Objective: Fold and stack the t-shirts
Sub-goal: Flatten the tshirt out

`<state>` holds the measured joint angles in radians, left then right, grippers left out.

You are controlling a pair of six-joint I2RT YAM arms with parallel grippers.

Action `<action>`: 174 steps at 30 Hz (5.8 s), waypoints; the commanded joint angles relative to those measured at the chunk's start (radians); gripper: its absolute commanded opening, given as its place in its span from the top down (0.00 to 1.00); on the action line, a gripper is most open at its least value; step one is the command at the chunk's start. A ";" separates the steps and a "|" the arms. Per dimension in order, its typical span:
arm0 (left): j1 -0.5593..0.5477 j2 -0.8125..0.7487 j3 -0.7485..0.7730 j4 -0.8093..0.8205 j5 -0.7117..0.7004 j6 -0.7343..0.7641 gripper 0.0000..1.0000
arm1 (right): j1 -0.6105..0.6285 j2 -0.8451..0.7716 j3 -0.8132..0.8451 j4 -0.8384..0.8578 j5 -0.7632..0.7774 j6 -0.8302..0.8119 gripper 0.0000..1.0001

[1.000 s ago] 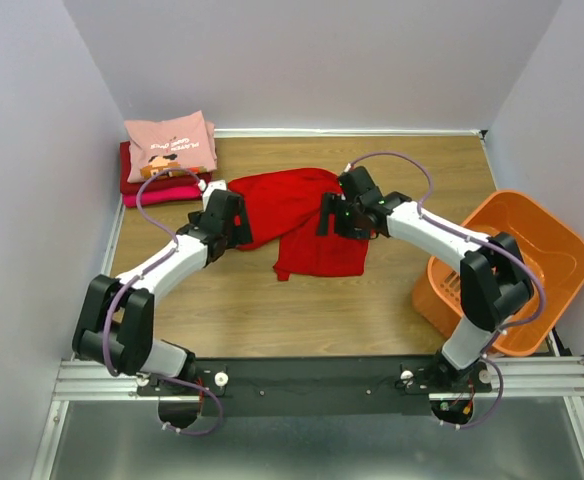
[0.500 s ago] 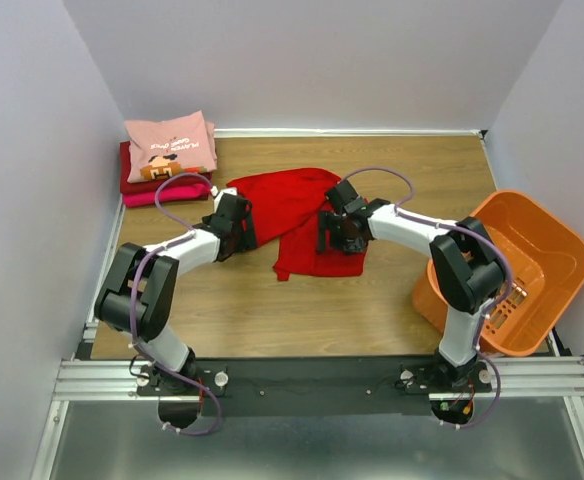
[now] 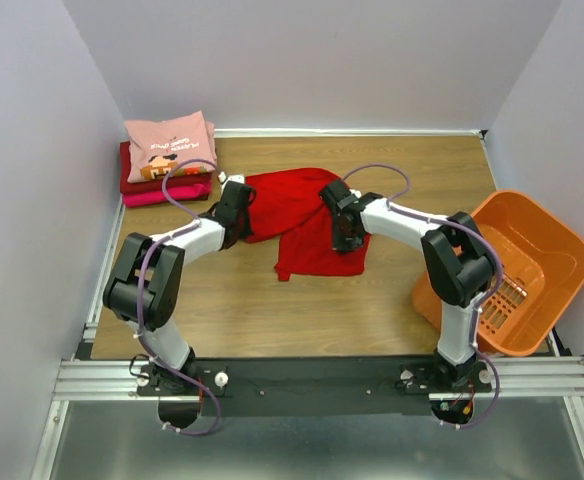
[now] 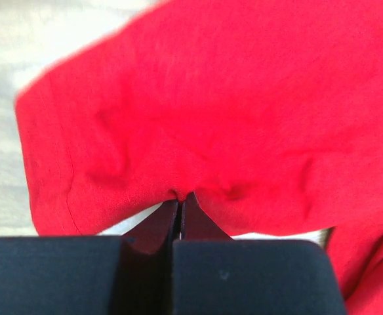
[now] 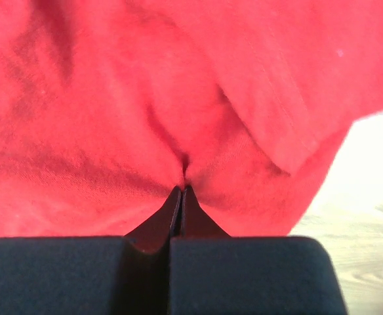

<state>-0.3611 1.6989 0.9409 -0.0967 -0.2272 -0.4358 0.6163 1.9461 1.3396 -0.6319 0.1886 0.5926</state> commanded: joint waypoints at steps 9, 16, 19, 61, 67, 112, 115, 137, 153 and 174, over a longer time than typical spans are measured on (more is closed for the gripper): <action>0.014 -0.200 0.199 -0.236 -0.141 0.146 1.00 | -0.027 -0.098 0.277 -0.356 0.247 -0.039 0.99; 0.033 -0.338 0.281 -0.440 -0.204 0.169 1.00 | -0.088 -0.136 0.490 -0.541 0.406 -0.092 0.99; 0.042 -0.406 0.317 -0.474 -0.201 0.178 1.00 | -0.134 -0.138 0.570 -0.568 0.428 -0.116 1.00; 0.140 -0.153 0.101 -0.209 0.117 0.123 0.29 | -0.254 -0.113 0.253 -0.246 -0.140 -0.090 0.28; 0.140 -0.148 0.101 -0.205 0.121 0.121 0.29 | -0.248 -0.114 0.147 -0.236 -0.132 -0.031 0.29; 0.277 -0.174 0.130 -0.233 0.085 0.173 0.28 | -0.231 -0.156 -0.017 -0.037 -0.152 0.001 0.99; 0.294 -0.168 0.125 -0.224 0.083 0.175 0.28 | -0.231 -0.187 0.000 -0.066 -0.146 0.001 0.99; 0.286 0.074 0.285 -0.107 0.157 0.132 0.49 | -0.231 -0.240 -0.005 -0.137 -0.143 0.003 0.99; 0.240 0.182 0.285 -0.104 0.152 0.121 0.54 | -0.231 -0.237 -0.017 -0.137 -0.146 0.009 0.99; 0.231 0.206 0.256 -0.117 0.086 0.111 0.55 | -0.233 -0.208 -0.016 -0.138 -0.159 0.016 1.00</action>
<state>-0.1204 1.8870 1.2011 -0.2230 -0.1211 -0.3298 0.3786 1.7248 1.3262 -0.7525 0.0372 0.5957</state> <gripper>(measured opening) 0.455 0.012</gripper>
